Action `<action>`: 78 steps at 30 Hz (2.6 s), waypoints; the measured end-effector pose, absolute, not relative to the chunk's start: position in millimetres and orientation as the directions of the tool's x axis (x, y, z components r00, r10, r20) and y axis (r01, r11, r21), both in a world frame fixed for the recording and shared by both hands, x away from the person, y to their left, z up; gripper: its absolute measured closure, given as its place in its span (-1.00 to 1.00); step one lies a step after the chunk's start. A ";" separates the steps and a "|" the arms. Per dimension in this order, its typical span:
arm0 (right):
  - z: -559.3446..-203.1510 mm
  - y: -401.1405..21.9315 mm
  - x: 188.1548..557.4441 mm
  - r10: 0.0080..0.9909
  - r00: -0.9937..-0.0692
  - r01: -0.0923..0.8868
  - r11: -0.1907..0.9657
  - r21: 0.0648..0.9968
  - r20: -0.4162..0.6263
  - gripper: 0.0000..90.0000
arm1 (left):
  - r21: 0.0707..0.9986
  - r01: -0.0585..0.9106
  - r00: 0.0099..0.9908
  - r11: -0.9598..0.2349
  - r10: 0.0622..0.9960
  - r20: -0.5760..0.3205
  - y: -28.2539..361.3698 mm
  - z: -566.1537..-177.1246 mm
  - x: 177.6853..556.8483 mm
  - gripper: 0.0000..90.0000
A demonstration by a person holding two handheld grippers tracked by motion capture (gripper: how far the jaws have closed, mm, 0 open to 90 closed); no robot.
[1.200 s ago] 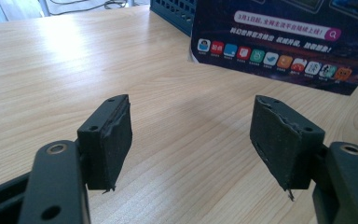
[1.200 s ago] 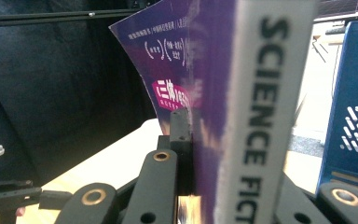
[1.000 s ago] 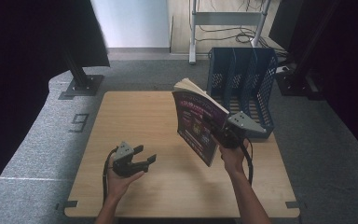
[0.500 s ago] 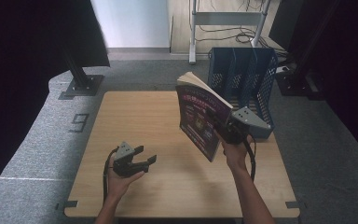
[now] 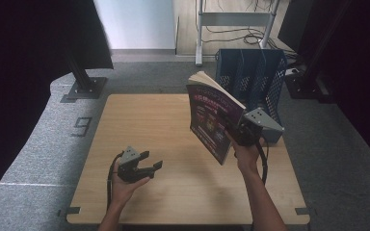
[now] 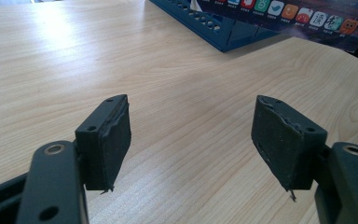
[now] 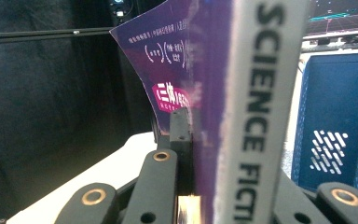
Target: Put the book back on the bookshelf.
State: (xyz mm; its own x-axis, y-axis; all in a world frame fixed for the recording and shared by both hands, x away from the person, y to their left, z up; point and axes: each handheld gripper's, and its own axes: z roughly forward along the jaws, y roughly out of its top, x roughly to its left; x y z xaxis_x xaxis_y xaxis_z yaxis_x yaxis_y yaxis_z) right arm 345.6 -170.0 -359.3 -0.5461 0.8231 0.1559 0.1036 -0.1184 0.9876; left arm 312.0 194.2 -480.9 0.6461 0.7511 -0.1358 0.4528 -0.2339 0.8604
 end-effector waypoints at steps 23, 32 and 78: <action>-344.7 -186.8 349.7 0.850 -0.501 0.078 -0.141 0.987 0.161 0.82 | 0.865 0.449 0.635 -0.222 0.760 -0.135 196.1 -481.4 313.1 -0.36; -333.6 -195.9 349.7 0.863 -0.484 0.058 -0.131 0.990 0.143 0.82 | 0.852 0.466 0.645 -0.238 0.751 -0.143 193.3 -484.0 314.4 -0.37; -335.0 -230.3 385.2 0.934 -0.318 0.048 -0.157 0.987 0.163 0.82 | 0.840 0.494 0.654 -0.227 0.733 -0.187 188.9 -486.4 314.4 -0.39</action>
